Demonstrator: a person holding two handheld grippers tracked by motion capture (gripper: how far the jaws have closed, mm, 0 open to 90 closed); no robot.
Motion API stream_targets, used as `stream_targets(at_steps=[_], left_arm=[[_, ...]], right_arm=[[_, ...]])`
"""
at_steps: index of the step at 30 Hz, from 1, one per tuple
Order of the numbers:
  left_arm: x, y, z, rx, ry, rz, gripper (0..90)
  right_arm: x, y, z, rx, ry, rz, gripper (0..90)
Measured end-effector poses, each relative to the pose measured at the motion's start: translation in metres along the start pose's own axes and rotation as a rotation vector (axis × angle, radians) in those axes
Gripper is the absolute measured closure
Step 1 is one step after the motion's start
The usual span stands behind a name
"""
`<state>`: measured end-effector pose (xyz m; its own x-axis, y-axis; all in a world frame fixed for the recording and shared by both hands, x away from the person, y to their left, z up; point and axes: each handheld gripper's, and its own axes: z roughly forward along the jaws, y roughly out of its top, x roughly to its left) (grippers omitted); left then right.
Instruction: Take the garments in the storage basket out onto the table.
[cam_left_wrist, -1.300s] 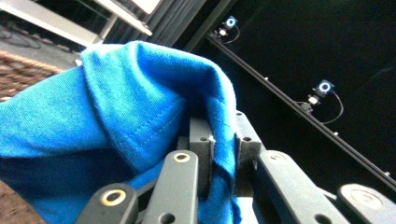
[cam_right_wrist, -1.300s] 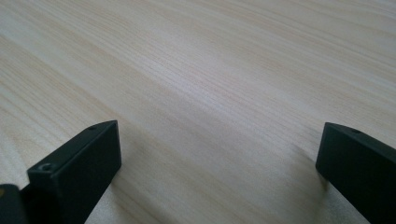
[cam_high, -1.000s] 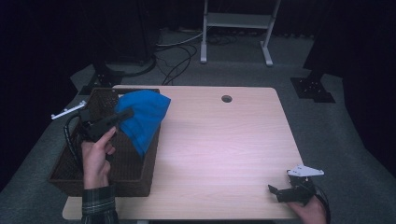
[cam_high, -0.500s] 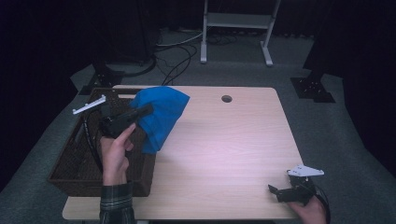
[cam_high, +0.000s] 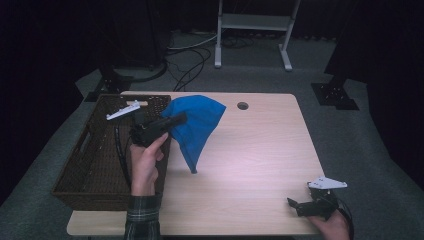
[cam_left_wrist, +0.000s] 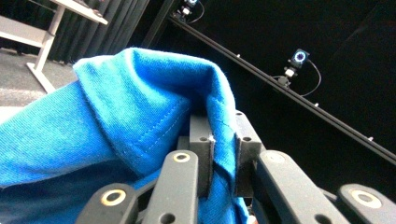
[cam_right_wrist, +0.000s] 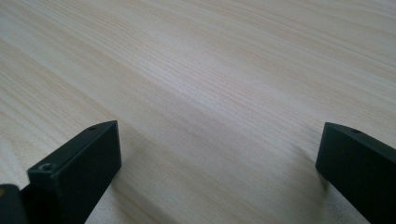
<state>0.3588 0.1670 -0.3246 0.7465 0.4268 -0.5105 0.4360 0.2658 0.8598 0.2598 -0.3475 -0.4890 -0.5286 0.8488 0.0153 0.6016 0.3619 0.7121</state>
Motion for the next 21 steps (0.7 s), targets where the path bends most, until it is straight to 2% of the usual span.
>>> stream_targets(at_steps=[12,21], left_arm=[[0.0,-0.019,0.019,0.038,0.034,0.024,82.6],[0.0,-0.037,0.034,0.071,0.082,0.062,82.6]], right_arm=[[0.0,0.0,0.0,0.0,-0.001,0.0,0.0],[0.0,0.0,0.0,0.0,-0.001,0.0,0.0]])
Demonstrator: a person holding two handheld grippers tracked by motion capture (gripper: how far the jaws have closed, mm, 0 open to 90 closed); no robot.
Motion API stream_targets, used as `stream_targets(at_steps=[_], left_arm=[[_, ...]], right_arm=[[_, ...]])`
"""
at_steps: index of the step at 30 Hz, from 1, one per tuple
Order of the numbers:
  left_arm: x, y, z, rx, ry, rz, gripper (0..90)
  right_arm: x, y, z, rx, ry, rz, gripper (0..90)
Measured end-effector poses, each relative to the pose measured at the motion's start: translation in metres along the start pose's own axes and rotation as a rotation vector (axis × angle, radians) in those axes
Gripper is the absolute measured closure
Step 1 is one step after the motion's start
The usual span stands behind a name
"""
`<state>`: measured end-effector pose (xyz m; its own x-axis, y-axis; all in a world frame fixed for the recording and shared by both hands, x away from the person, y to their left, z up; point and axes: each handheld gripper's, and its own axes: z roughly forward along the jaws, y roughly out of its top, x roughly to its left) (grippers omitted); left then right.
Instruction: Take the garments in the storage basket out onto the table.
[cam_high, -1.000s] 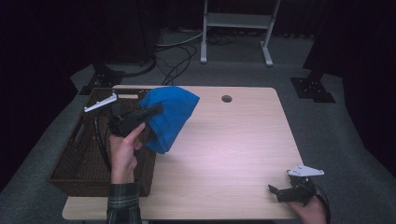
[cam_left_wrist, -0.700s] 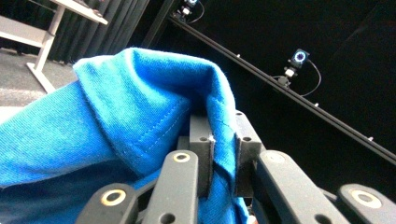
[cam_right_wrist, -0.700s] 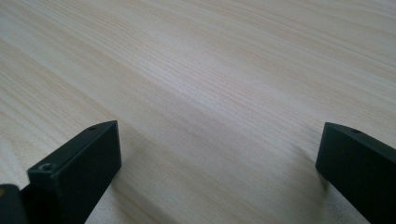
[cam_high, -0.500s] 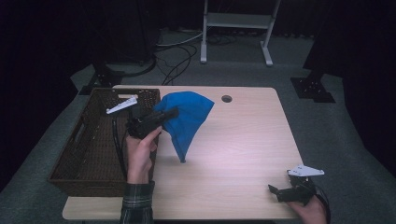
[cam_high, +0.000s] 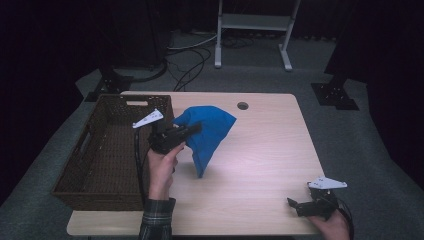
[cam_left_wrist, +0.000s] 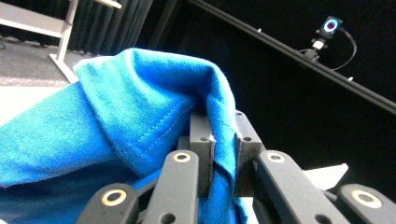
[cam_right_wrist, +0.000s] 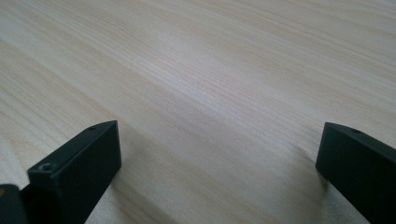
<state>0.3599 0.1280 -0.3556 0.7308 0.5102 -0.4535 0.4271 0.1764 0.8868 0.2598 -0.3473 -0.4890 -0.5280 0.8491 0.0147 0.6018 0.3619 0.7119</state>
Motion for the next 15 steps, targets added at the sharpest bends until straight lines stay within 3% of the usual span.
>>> stream_targets(at_steps=[5,11,15], left_arm=[[-0.002,-0.009,0.011,0.025,0.024,0.021,82.5],[-0.004,-0.018,0.026,0.051,0.024,0.035,82.5],[-0.003,-0.027,0.038,0.076,0.009,0.024,82.5]], right_arm=[[0.0,0.0,0.0,0.0,0.0,0.0,0.0],[0.0,0.0,0.0,-0.001,-0.001,-0.002,0.0],[0.0,0.0,0.0,0.0,0.0,0.0,0.0]])
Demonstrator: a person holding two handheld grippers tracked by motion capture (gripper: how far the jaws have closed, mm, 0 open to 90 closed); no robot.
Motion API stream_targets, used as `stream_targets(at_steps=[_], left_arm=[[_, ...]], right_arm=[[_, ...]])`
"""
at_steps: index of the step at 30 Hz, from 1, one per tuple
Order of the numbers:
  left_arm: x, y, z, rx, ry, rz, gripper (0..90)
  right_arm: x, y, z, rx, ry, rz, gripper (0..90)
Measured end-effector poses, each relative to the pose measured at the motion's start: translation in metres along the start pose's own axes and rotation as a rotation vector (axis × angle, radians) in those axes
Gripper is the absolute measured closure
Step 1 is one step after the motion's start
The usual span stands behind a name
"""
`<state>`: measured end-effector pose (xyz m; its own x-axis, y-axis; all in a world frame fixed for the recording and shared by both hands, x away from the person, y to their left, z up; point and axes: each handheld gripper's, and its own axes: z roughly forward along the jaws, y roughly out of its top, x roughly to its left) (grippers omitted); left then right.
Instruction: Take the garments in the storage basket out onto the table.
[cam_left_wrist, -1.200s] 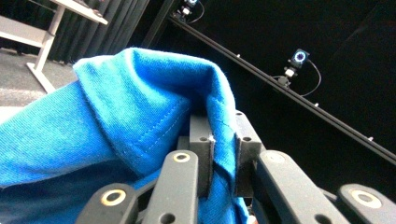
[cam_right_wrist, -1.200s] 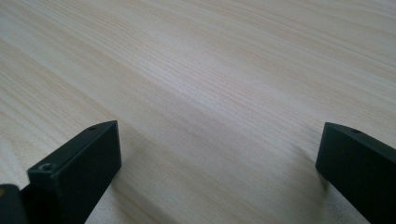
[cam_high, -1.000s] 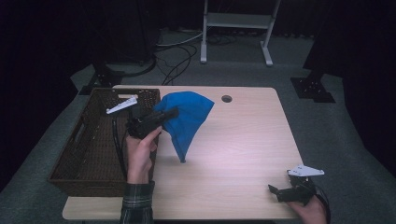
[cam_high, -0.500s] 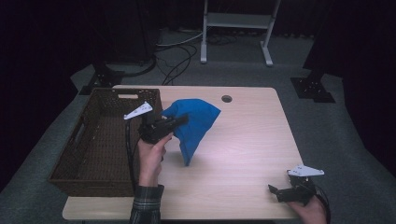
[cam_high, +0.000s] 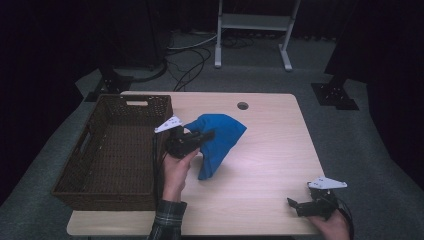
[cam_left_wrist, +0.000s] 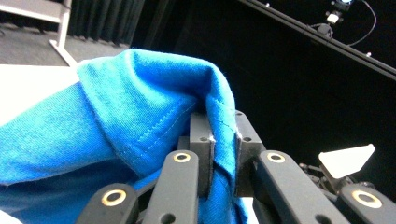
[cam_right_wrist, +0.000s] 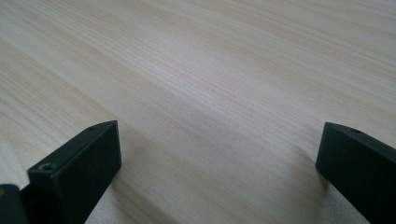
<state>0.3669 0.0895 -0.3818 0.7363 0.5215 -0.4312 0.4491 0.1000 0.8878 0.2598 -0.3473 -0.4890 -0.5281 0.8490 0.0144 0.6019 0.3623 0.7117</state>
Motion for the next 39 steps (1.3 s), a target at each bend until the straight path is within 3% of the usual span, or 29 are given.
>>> stream_targets(at_steps=[4,12,24,32,39], left_arm=[[-0.001,-0.009,0.013,0.023,0.004,-0.001,82.4],[-0.007,-0.02,0.036,0.088,0.085,0.062,82.3],[-0.009,-0.037,0.07,0.173,0.101,0.087,82.0],[-0.011,-0.052,0.094,0.239,0.142,0.129,81.1],[-0.011,-0.059,0.107,0.261,0.16,0.144,80.4]], right_arm=[[0.0,0.0,0.0,-0.002,0.0,-0.002,0.0],[0.0,0.0,0.0,0.0,0.001,0.0,0.0],[0.0,0.0,0.0,0.0,-0.001,-0.001,0.0],[0.0,0.0,0.0,0.0,0.001,0.002,0.0],[0.0,0.0,0.0,0.0,0.002,0.002,0.0]])
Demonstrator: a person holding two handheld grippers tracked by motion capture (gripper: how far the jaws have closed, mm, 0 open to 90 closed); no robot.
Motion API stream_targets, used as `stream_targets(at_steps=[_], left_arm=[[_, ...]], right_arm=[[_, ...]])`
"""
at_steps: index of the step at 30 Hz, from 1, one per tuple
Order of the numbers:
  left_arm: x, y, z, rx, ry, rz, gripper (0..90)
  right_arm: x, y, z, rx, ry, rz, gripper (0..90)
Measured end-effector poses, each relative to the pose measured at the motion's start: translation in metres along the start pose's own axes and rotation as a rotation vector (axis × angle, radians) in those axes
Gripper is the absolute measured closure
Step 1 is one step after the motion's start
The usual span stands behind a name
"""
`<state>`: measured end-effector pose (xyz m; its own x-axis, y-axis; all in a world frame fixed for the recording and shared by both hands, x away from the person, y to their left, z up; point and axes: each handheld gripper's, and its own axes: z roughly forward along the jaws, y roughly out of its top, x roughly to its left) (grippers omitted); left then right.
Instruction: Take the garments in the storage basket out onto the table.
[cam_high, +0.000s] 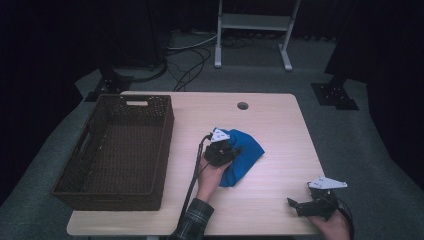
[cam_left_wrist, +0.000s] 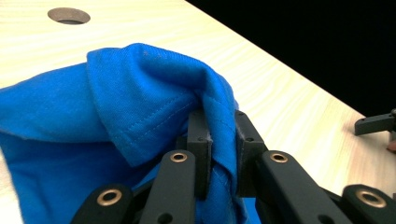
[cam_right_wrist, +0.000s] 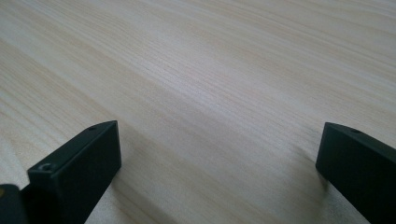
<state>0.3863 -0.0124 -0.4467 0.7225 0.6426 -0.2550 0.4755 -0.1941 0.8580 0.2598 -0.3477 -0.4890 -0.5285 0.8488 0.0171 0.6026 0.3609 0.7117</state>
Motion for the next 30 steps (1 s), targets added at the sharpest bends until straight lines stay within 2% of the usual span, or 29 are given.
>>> stream_targets(at_steps=[7,13,16,23,30], left_arm=[[-0.0036,0.0005,0.0005,0.013,0.032,0.039,74.6],[-0.0055,0.0005,0.001,0.027,0.054,0.061,65.9],[-0.0067,0.0003,0.0021,0.038,0.068,0.08,60.5],[-0.0065,-0.0003,0.0036,0.059,0.079,0.091,44.8],[-0.0072,-0.0008,0.0034,0.091,0.107,0.127,30.2]], right_arm=[[-0.0001,0.0,0.0,0.0,0.0,0.0,0.0],[0.0001,0.0,0.0,0.001,0.0,-0.001,0.0],[0.0001,0.0,0.0,0.001,-0.001,-0.001,0.0],[0.0002,0.0,0.0,0.001,-0.001,-0.001,0.0],[0.0002,0.0001,0.0001,0.001,-0.002,-0.002,0.0]])
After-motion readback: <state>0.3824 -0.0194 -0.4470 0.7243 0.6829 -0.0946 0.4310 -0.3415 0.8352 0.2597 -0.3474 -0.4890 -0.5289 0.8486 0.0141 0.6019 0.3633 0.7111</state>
